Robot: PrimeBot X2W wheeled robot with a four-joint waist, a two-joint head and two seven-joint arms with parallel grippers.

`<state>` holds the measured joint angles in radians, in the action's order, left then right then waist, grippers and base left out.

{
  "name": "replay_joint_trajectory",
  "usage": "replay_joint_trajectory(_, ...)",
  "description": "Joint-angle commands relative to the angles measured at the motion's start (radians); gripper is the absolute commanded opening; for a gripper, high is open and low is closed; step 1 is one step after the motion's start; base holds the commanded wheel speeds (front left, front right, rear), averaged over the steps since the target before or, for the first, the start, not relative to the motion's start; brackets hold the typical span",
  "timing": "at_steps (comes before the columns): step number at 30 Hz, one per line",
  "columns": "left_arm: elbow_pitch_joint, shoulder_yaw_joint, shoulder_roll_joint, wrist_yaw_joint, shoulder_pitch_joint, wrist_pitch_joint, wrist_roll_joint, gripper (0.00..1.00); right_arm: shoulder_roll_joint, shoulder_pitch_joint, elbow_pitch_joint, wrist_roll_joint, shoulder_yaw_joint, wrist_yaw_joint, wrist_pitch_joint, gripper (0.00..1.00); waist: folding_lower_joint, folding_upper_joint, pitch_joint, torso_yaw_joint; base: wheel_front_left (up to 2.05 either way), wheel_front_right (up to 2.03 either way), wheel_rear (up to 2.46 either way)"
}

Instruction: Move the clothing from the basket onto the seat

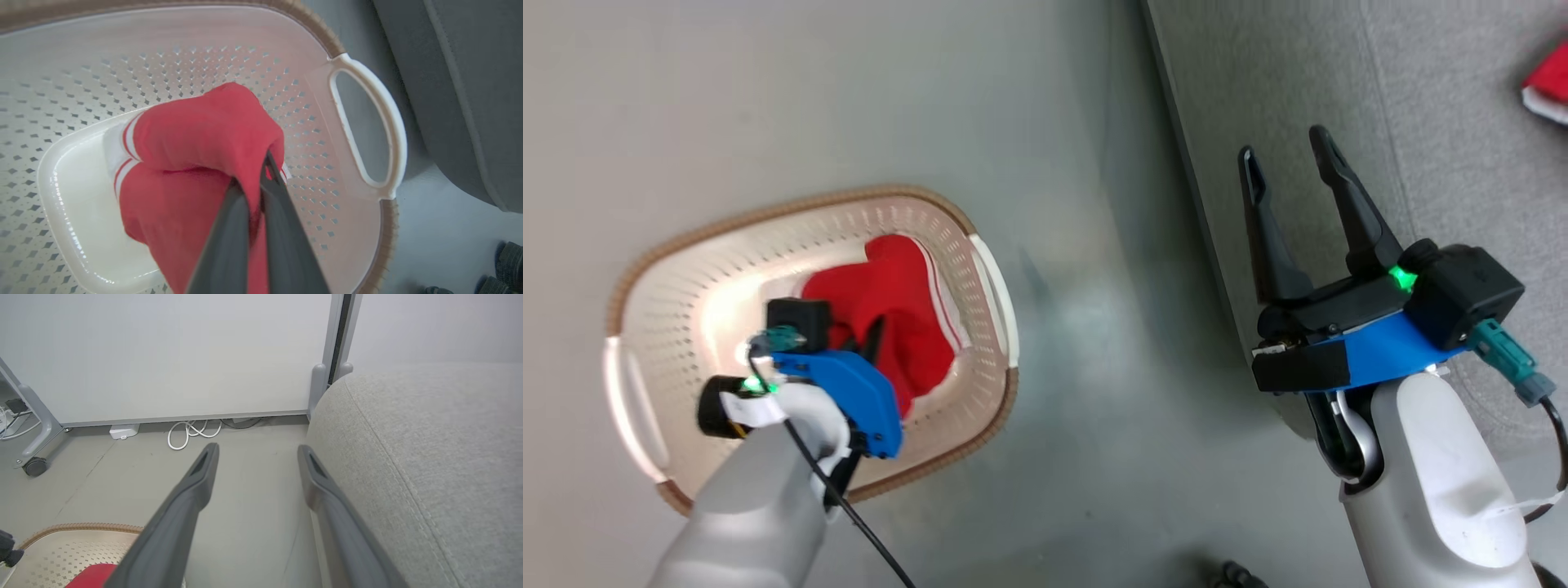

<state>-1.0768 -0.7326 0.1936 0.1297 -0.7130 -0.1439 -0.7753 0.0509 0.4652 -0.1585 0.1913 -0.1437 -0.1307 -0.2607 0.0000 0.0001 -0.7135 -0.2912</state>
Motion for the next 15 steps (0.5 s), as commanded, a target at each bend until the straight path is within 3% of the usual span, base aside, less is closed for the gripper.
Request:
replay_joint_trajectory(1, 0.013, -0.018, -0.006, 0.002, 0.009, -0.005, 0.000, 0.00, -0.001, -0.014, -0.007, -0.010, 0.005, 0.000, 0.002, 1.00, 0.0000, -0.0001, 0.070, 0.041, 0.00, 0.00, 0.00)
replay_joint_trajectory(15, 0.106, -0.184, -0.061, 0.002, 0.023, -0.054, -0.052, 0.00, 0.000, -0.106, -0.045, -0.061, 0.042, 0.000, 0.082, 1.00, 0.0000, -0.0001, 0.365, 0.160, 0.00, 0.00, 0.00)
